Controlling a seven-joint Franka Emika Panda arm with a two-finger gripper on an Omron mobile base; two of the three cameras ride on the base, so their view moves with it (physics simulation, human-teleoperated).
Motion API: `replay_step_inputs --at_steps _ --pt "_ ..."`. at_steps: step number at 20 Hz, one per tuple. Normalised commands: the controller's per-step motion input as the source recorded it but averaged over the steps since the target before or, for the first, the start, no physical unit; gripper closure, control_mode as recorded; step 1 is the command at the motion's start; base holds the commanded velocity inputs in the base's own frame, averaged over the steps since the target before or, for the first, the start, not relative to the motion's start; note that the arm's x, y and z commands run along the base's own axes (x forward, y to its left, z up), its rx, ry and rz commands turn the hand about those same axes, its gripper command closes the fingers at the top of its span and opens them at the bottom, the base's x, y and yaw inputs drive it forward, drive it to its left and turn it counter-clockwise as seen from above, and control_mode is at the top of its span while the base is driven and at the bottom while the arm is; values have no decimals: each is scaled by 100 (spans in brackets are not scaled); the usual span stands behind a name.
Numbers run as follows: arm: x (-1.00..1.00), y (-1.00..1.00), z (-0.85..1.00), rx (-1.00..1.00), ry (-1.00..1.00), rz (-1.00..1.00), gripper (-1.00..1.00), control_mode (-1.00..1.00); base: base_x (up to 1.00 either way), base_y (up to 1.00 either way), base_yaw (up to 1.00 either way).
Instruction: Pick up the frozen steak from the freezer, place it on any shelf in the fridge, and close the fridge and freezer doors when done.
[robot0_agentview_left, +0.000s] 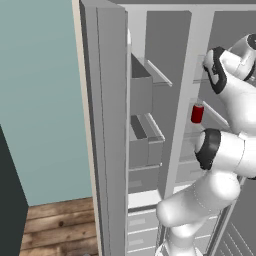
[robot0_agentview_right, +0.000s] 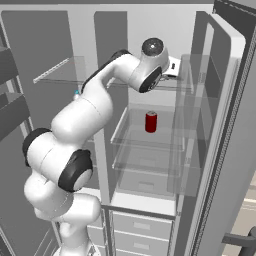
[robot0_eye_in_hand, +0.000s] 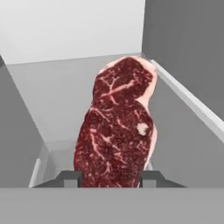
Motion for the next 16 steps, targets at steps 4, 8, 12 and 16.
replay_step_inputs --at_steps 4,8,12,16 --pt "100 -5 -32 0 0 1 100 -100 0 0 0" --pt "93 -4 -23 0 -1 1 -100 -100 0 0 0" --pt "29 0 -1 0 0 0 -100 -100 0 0 0" --pt "-64 0 0 1 -3 0 -100 -100 0 0 0"
